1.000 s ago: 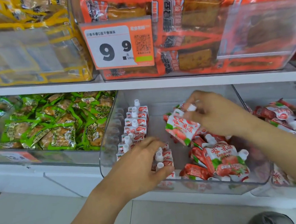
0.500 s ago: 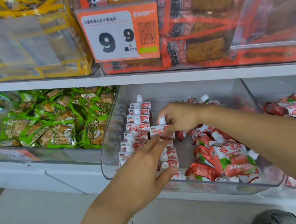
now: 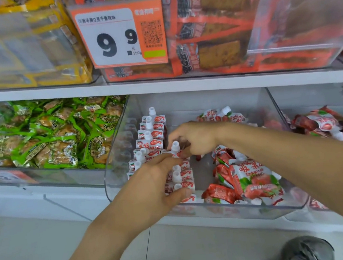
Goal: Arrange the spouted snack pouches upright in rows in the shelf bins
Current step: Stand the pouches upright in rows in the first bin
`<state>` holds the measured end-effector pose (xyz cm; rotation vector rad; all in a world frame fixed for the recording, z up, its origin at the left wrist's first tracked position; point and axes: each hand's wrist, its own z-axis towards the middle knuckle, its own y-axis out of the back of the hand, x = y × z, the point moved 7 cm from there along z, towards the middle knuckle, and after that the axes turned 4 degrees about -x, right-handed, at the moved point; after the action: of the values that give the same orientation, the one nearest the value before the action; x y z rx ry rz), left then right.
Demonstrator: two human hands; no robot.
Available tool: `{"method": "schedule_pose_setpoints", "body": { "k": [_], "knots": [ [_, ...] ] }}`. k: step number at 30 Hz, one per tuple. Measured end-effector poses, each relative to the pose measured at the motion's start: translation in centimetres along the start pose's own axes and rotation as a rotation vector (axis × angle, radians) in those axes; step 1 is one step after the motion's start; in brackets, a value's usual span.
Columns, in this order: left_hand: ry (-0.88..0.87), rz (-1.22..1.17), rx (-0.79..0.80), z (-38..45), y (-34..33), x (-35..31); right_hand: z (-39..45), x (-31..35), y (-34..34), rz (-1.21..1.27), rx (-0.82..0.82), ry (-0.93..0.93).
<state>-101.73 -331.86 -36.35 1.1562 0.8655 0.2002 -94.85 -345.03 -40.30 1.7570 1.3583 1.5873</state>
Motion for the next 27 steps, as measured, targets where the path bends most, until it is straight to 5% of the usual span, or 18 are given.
{"method": "schedule_pose_setpoints", "body": {
  "k": [8,12,14,21,27],
  "knots": [
    [0.044,-0.023,0.019,0.7,0.6,0.3,-1.5,0.6,0.8,-0.115,0.051,0.008],
    [0.002,0.028,-0.084,0.1,1.4,-0.6,-7.3,1.0,5.0,-0.185,-0.326,0.039],
    [-0.039,0.009,-0.181,-0.2,1.5,-2.1,-11.5,0.9,5.7,-0.209,-0.385,0.044],
    [-0.194,-0.095,-0.146,0.2,-1.6,-7.2,-17.0,-2.1,1.6,-0.636,-0.164,-0.162],
    [-0.054,-0.203,-0.196,2.1,-0.8,-6.7,-18.5,-1.5,3.0,-0.229,-0.287,-0.135]
  ]
}}
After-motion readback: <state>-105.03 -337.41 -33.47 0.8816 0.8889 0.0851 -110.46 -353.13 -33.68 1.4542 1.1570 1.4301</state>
